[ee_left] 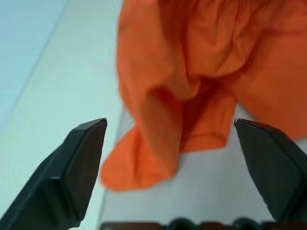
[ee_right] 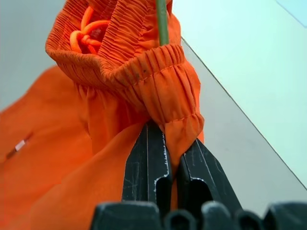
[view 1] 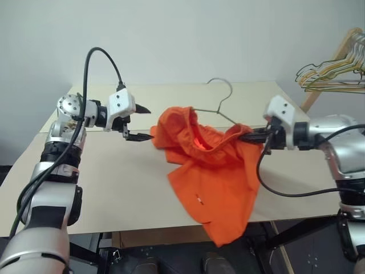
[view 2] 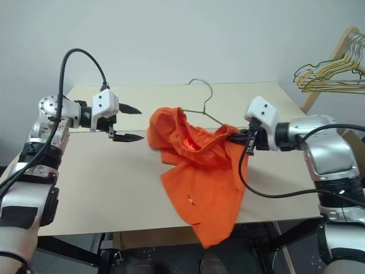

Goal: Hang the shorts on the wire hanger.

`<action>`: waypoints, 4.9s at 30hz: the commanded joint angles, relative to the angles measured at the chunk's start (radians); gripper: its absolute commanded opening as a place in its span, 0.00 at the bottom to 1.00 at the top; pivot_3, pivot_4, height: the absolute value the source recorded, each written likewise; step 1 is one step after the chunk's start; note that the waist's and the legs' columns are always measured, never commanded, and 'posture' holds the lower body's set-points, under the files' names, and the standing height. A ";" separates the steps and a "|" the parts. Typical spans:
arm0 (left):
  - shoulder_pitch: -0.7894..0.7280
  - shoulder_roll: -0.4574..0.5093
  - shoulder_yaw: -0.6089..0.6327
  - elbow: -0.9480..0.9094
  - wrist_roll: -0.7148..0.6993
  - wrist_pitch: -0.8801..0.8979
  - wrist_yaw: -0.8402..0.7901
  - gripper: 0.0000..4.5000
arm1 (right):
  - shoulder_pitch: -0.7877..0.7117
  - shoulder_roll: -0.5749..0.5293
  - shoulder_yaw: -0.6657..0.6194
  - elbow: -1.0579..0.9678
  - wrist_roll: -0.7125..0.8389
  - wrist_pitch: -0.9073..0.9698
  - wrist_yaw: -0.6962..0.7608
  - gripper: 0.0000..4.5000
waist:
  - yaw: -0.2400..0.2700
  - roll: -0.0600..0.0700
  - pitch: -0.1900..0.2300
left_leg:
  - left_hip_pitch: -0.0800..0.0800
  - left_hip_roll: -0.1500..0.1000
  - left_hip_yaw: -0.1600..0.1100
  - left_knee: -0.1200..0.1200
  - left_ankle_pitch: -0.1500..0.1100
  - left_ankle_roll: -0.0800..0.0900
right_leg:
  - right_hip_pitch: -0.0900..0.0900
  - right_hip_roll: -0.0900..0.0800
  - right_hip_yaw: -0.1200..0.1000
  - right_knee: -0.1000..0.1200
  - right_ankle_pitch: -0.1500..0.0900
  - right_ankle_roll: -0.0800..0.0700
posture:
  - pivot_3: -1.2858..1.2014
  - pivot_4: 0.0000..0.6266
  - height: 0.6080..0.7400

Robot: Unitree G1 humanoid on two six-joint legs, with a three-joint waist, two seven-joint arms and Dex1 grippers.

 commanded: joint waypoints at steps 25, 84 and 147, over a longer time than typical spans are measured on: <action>0.370 -0.137 0.381 -0.842 -0.706 0.486 0.183 0.99 | -0.226 0.335 -0.584 -0.054 -0.256 0.945 -1.047 0.00 | -0.088 0.002 -0.002 | 0.000 0.000 -0.004 -0.003 0.000 0.000 | 0.000 -0.002 0.003 0.002 0.000 0.000 | 0.44 0.00 1.00; 0.538 -0.186 0.235 -0.983 -0.593 0.408 0.271 0.99 | -0.598 -0.011 -0.853 1.148 0.028 -0.050 -1.717 0.00 | -0.125 0.018 -0.011 | 0.017 -0.003 0.008 -0.020 0.000 0.000 | 0.016 -0.002 0.012 -0.019 -0.001 0.002 | 0.46 0.00 1.00; 0.934 0.022 0.268 -1.120 -0.409 0.449 0.435 1.00 | 0.165 0.163 0.172 0.003 -0.362 -0.581 -0.470 0.99 | 0.025 0.016 -0.010 | 0.022 -0.002 0.006 -0.019 0.000 0.000 | 0.017 -0.002 0.011 -0.014 0.000 0.002 | 0.54 0.00 1.00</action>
